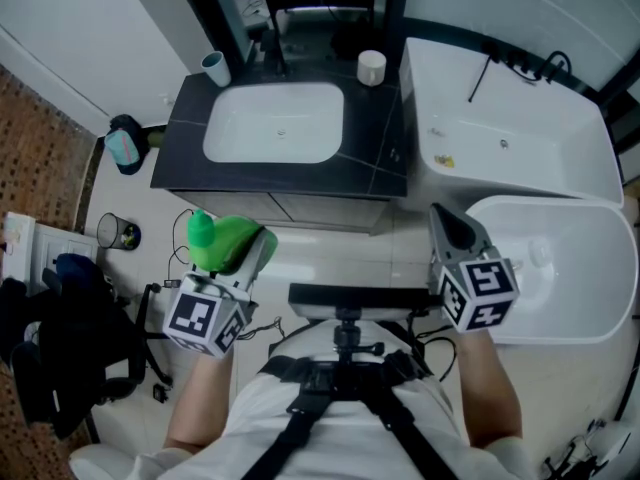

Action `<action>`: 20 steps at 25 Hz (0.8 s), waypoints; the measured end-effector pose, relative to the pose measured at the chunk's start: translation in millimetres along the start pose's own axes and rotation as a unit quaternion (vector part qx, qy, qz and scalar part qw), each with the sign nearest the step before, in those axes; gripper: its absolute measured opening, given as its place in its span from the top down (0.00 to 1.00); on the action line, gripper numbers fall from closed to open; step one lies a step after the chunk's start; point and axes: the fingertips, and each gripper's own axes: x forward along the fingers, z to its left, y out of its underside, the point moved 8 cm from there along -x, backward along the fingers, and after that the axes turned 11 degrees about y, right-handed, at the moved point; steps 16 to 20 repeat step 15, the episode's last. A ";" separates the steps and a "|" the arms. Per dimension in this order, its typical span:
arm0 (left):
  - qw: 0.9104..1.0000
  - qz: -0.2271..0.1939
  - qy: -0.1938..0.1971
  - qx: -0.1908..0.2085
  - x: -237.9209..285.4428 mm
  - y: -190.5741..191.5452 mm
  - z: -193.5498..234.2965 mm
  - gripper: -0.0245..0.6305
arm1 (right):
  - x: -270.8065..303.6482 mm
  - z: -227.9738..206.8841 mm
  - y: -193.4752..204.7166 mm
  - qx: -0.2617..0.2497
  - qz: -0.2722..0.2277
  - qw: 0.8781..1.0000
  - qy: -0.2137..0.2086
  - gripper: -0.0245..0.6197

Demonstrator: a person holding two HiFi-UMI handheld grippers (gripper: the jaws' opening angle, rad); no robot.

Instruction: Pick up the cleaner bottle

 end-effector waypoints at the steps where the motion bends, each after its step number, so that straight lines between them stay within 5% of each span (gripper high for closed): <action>1: 1.000 0.000 0.001 0.000 0.5 -0.1 0.2 0.71 | 0.1 -0.2 0.1 0.000 0.000 1.000 0.001 0.96; 20: 1.000 0.002 0.009 0.000 5.7 -2.1 1.0 0.71 | 0.2 -0.3 -0.1 0.001 0.002 1.000 0.004 0.96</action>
